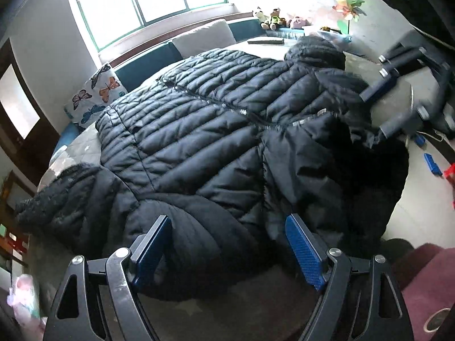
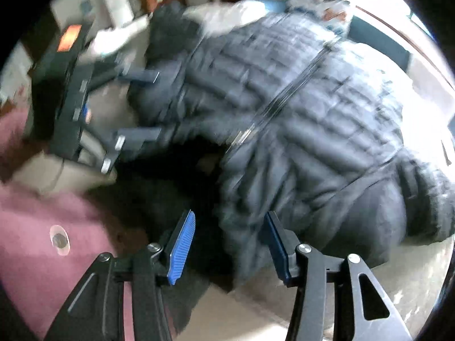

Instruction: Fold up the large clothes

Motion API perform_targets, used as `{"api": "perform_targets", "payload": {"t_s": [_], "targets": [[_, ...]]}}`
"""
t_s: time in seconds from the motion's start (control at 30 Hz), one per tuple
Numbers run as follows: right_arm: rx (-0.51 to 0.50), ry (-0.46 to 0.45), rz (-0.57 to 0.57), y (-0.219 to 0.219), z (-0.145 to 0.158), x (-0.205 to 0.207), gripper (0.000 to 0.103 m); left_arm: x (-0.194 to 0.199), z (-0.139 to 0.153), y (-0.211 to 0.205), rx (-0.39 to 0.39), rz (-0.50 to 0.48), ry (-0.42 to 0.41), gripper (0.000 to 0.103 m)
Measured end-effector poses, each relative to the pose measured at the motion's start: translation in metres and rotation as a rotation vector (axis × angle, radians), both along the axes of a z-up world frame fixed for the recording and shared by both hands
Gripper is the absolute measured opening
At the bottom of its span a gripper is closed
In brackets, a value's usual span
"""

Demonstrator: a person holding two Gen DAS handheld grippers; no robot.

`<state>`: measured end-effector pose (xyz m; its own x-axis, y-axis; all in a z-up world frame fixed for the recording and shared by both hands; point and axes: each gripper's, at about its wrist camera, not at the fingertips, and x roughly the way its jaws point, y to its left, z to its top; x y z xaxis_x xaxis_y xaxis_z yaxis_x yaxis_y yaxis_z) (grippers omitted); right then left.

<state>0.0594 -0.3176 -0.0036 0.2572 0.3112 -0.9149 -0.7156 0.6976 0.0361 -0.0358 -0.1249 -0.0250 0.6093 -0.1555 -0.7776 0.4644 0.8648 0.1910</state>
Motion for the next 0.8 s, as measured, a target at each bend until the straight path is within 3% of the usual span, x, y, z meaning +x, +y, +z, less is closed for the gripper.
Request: {"api": "perform_targets", "payload": {"t_s": [0.07, 0.17, 0.23, 0.43, 0.5, 0.53, 0.57, 0.6, 0.63, 0.7, 0.8], "targets": [[0.043, -0.019, -0.046, -0.006, 0.01, 0.014, 0.055, 0.003, 0.016, 0.004, -0.047, 0.005, -0.018, 0.088], [0.11, 0.07, -0.077, -0.007, 0.001, 0.031, 0.056, 0.004, 0.035, 0.011, -0.216, -0.049, 0.05, 0.088], [0.119, 0.111, -0.061, -0.001, -0.011, 0.028, 0.056, 0.001, 0.033, 0.006, -0.249, -0.1, 0.075, 0.088], [0.0, -0.007, 0.003, 0.019, -0.037, 0.017, 0.055, 0.004, 0.006, -0.033, -0.067, -0.175, 0.022, 0.084], [-0.021, -0.057, -0.005, 0.018, -0.036, 0.019, 0.055, 0.011, -0.001, -0.039, -0.031, -0.169, 0.0, 0.075], [-0.021, -0.08, -0.01, 0.018, -0.035, 0.02, 0.051, 0.013, -0.004, -0.043, -0.026, -0.177, -0.005, 0.062], [-0.024, -0.088, -0.014, 0.018, -0.036, 0.023, 0.045, 0.017, -0.007, -0.045, -0.027, -0.186, 0.0, 0.04], [-0.018, -0.078, -0.017, 0.019, -0.037, 0.025, 0.025, 0.021, -0.009, -0.047, -0.032, -0.196, 0.017, 0.027], [-0.005, -0.08, -0.022, 0.016, -0.034, 0.025, 0.021, 0.022, -0.008, -0.047, -0.042, -0.206, 0.024, 0.016], [0.003, -0.112, -0.02, 0.014, -0.024, 0.025, 0.014, 0.016, 0.003, -0.048, -0.061, -0.217, -0.02, 0.013], [0.068, -0.145, -0.023, 0.002, 0.01, 0.017, 0.011, 0.001, 0.03, -0.036, -0.117, -0.248, -0.08, 0.01]]}}
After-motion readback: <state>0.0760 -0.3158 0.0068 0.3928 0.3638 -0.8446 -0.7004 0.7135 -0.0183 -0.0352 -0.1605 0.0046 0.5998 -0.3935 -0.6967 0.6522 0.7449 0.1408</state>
